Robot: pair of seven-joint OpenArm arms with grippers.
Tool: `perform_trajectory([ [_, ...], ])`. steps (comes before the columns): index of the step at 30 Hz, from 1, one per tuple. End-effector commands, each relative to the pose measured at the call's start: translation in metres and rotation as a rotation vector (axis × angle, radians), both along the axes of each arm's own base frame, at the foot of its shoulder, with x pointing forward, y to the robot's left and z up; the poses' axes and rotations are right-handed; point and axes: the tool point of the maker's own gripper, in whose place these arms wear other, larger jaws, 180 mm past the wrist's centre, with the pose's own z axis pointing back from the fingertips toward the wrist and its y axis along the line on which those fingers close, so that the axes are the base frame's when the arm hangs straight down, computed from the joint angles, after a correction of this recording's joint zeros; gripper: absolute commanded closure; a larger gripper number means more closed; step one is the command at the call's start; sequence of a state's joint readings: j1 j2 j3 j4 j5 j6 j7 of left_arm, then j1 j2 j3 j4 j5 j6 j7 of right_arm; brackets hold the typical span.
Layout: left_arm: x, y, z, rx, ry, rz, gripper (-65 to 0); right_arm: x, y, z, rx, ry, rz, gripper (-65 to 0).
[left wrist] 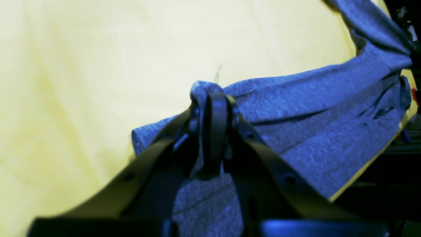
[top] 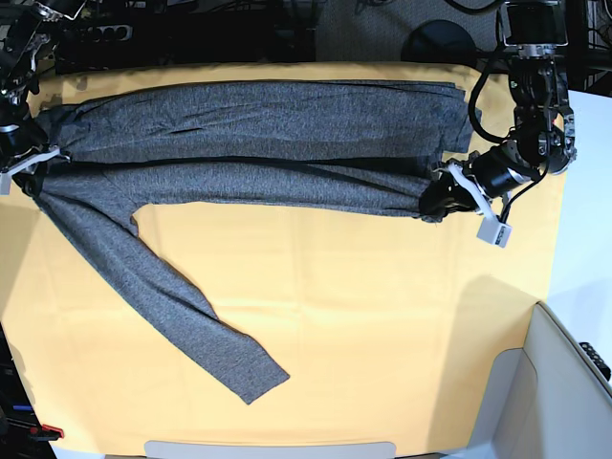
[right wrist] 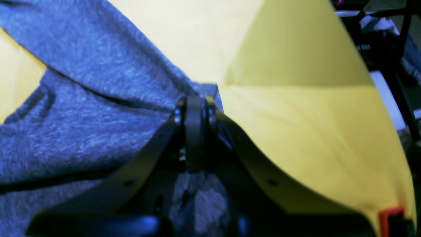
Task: Fold the T-shirt properly
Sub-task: 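Lift the hem with both grippers and fold it onto the collar edge, then open the right gripper and move it to the hanging sleeve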
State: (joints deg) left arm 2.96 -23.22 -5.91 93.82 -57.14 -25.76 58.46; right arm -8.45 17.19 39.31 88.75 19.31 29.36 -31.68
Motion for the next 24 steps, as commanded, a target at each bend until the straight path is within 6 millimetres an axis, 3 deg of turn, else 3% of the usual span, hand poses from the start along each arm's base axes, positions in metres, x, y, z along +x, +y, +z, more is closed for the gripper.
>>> perform_trajectory([
  [1, 0.002, 0.006, 0.008, 0.011, -0.030, -0.003, -0.2, 0.004, -0.008, 0.017, -0.023, -0.052, -0.012, 0.0],
  [12, -0.015, 0.007, -0.009, 0.022, 0.036, -0.010, -1.6, -0.004, -0.013, -0.006, 0.022, -0.007, -0.044, -0.6],
  [14, -0.021, 0.007, -0.014, 0.037, 0.073, -0.031, -5.3, -0.004, -0.011, -0.010, 0.026, 0.026, -0.036, -4.4],
  [20, -0.027, 0.009, -0.018, 0.059, 0.117, -0.050, -23.6, -0.004, -0.011, -0.012, 0.033, 0.047, -0.043, -24.7],
  [24, -0.028, 0.010, -0.019, 0.062, 0.125, -0.053, -24.6, -0.001, -0.013, -0.007, 0.027, 0.034, -0.045, -27.6],
])
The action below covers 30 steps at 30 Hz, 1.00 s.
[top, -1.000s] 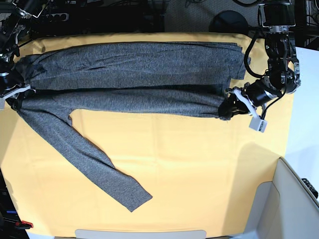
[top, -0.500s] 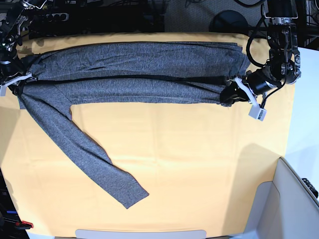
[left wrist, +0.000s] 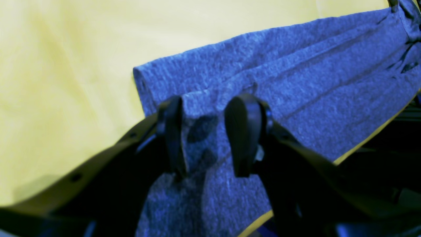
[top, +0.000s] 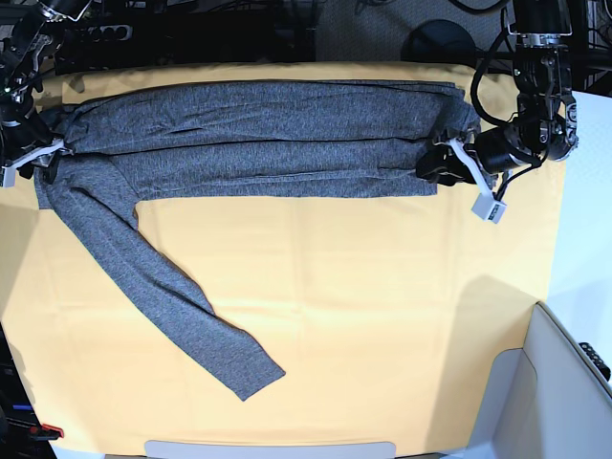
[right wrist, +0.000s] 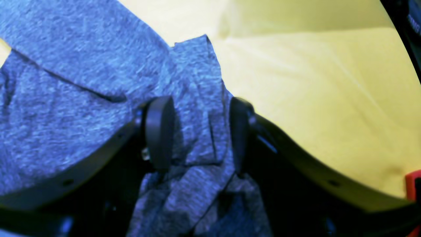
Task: Fold the T-shirt properly
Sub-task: 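Open the right gripper and move it to the hanging sleeve, then grasp the sleeve near its shoulder seam with the right gripper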
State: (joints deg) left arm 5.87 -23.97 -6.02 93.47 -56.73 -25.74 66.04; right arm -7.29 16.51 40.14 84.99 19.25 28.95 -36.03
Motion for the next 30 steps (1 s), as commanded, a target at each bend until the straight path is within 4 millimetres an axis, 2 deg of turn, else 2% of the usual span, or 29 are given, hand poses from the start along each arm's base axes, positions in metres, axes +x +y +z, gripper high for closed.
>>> perform_trajectory([
  [1, 0.009, 0.004, 0.013, 0.001, -0.045, 0.001, -24.6, 0.016, -0.011, 0.031, -0.052, -0.080, 0.008, -27.7],
  [7, 0.010, 0.005, 0.014, 0.003, -0.051, 0.000, -24.6, 0.026, -0.040, 0.093, -0.138, -0.227, -0.061, -27.7],
  [10, 0.010, 0.005, 0.014, 0.003, -0.051, 0.000, -24.6, 0.041, -0.041, 0.118, -0.149, -0.299, -0.071, -27.7],
  [12, 0.011, 0.004, 0.015, 0.000, -0.054, 0.001, -24.6, 0.053, -0.039, 0.126, -0.135, -0.332, -0.067, -27.7],
  [13, 0.012, 0.004, 0.016, -0.001, -0.057, 0.003, -24.6, 0.064, -0.032, 0.124, -0.113, -0.327, -0.050, -27.8],
  [17, 0.018, 0.004, 0.020, 0.000, -0.072, 0.001, -24.7, 0.113, -0.001, 0.090, 0.031, -0.211, 0.022, -28.0],
  [20, 0.021, 0.004, 0.023, 0.001, -0.081, 0.000, -24.8, 0.140, 0.019, 0.066, 0.115, -0.158, 0.065, -28.0],
  [22, 0.023, 0.004, 0.024, 0.001, -0.085, 0.000, -24.8, 0.154, 0.028, 0.059, 0.151, -0.136, 0.087, -28.0],
  [26, 0.025, 0.004, 0.026, 0.002, -0.092, -0.001, -24.8, 0.172, 0.050, 0.036, 0.205, -0.063, 0.139, -28.0],
  [30, 0.026, 0.004, 0.026, 0.002, -0.091, 0.001, -24.8, 0.176, 0.053, 0.019, 0.252, -0.047, 0.129, -28.0],
])
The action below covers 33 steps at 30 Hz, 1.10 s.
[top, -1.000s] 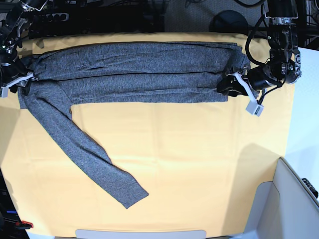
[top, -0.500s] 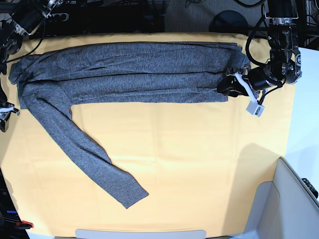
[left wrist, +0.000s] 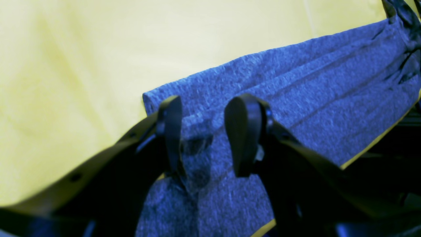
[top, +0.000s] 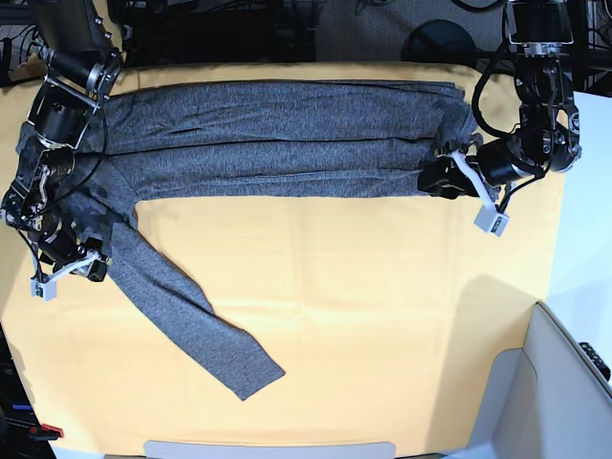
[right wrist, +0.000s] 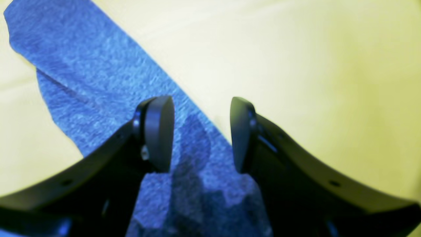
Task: Fold the T-shirt properly
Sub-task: 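Grasp the sleeve near its shoulder seam with the right gripper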
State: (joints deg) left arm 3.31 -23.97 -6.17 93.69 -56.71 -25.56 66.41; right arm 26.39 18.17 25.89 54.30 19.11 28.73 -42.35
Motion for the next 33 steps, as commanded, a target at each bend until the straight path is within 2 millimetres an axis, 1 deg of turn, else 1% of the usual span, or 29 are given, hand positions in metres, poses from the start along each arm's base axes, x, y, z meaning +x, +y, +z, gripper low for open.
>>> perform_trajectory([
  [1, 0.009, 0.003, 0.013, -0.001, -0.049, -0.002, -24.8, 0.011, -0.015, 0.021, -0.026, -0.067, -0.023, -28.0],
  [2, 0.009, 0.003, 0.013, -0.002, -0.047, -0.001, -24.8, 0.009, -0.019, 0.017, -0.037, -0.061, -0.029, -28.0],
  [4, 0.009, 0.003, 0.013, -0.002, -0.047, -0.001, -24.8, 0.008, -0.019, 0.008, -0.062, -0.041, -0.026, -28.0],
  [5, 0.010, 0.003, 0.013, -0.002, -0.049, -0.001, -24.8, 0.011, -0.017, 0.007, -0.076, -0.040, -0.018, -28.0],
  [9, 0.014, 0.003, 0.017, -0.002, -0.060, 0.000, -24.8, 0.008, -0.016, -0.003, -0.088, -0.015, -0.010, -28.0],
  [12, 0.014, 0.002, 0.017, -0.002, -0.061, -0.004, -24.8, 0.008, -0.014, -0.005, -0.083, -0.011, -0.007, -27.7],
  [14, 0.018, 0.001, 0.020, -0.002, -0.071, -0.006, -24.8, 0.009, -0.004, -0.009, -0.068, -0.007, 0.006, -27.6],
  [16, 0.018, 0.001, 0.020, -0.002, -0.071, -0.006, -24.8, 0.009, 0.001, -0.010, -0.062, -0.007, 0.010, -27.6],
  [20, 0.018, 0.003, 0.020, -0.002, -0.073, -0.002, -24.8, 0.011, 0.017, -0.016, -0.064, 0.008, 0.052, -27.6],
  [22, 0.018, 0.003, 0.020, -0.002, -0.073, -0.002, -24.8, 0.008, 0.027, -0.024, -0.068, 0.025, 0.079, -27.6],
  [26, 0.019, 0.003, 0.021, -0.002, -0.074, 0.000, -24.8, 0.009, 0.041, -0.026, -0.079, 0.029, 0.118, -27.1],
  [27, 0.019, 0.003, 0.021, -0.002, -0.074, 0.000, -24.8, 0.008, 0.045, -0.028, -0.081, 0.033, 0.126, -25.4],
  [28, 0.019, 0.003, 0.021, -0.002, -0.074, 0.000, -24.8, 0.007, 0.046, -0.030, -0.083, 0.036, 0.131, -22.1],
  [30, 0.019, 0.003, 0.021, -0.002, -0.074, 0.000, -24.8, 0.007, 0.048, -0.031, -0.082, 0.040, 0.135, -11.9],
  [32, 0.019, 0.003, 0.021, -0.002, -0.074, 0.000, -24.7, 0.005, 0.048, -0.034, -0.082, 0.047, 0.135, 0.0],
  [33, 0.019, 0.003, 0.021, -0.002, -0.074, 0.000, -24.7, 0.005, 0.048, -0.034, -0.085, 0.048, 0.138, 0.0],
])
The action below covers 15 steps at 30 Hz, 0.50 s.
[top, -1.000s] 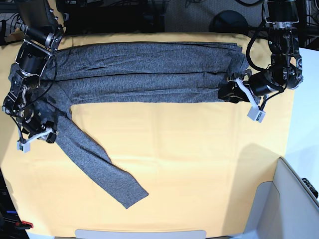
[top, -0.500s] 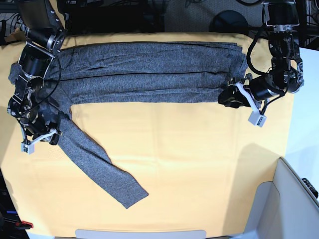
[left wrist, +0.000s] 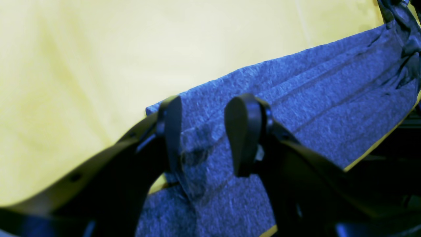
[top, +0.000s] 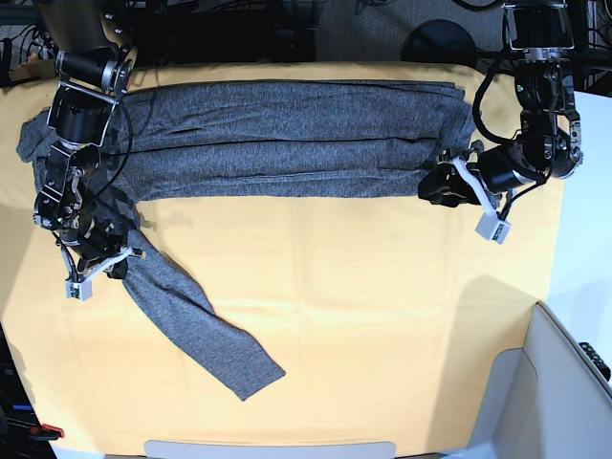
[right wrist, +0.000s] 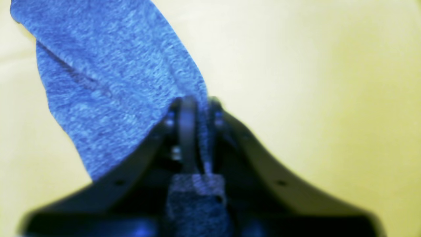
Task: Fold the T-shirt properly
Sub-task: 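Grasp the sleeve near its shoulder seam with the right gripper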
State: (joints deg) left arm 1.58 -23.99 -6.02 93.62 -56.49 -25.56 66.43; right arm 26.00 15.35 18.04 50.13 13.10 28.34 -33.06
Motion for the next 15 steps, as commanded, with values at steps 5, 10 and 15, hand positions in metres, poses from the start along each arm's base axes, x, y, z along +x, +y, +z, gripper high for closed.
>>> perform_trajectory([
  [5, 0.008, 0.001, 0.013, -0.009, -0.045, -0.001, -24.7, -0.002, 0.007, 0.002, -0.042, 0.027, 0.054, 0.0],
  [10, 0.009, 0.000, 0.013, -0.013, -0.051, 0.001, -24.7, -0.014, 0.009, 0.050, -0.164, -0.121, 0.097, 0.0],
  [15, 0.009, 0.002, 0.014, -0.014, -0.053, 0.006, -24.7, -0.052, 0.032, 0.093, -0.279, -0.252, 0.167, 0.0],
])
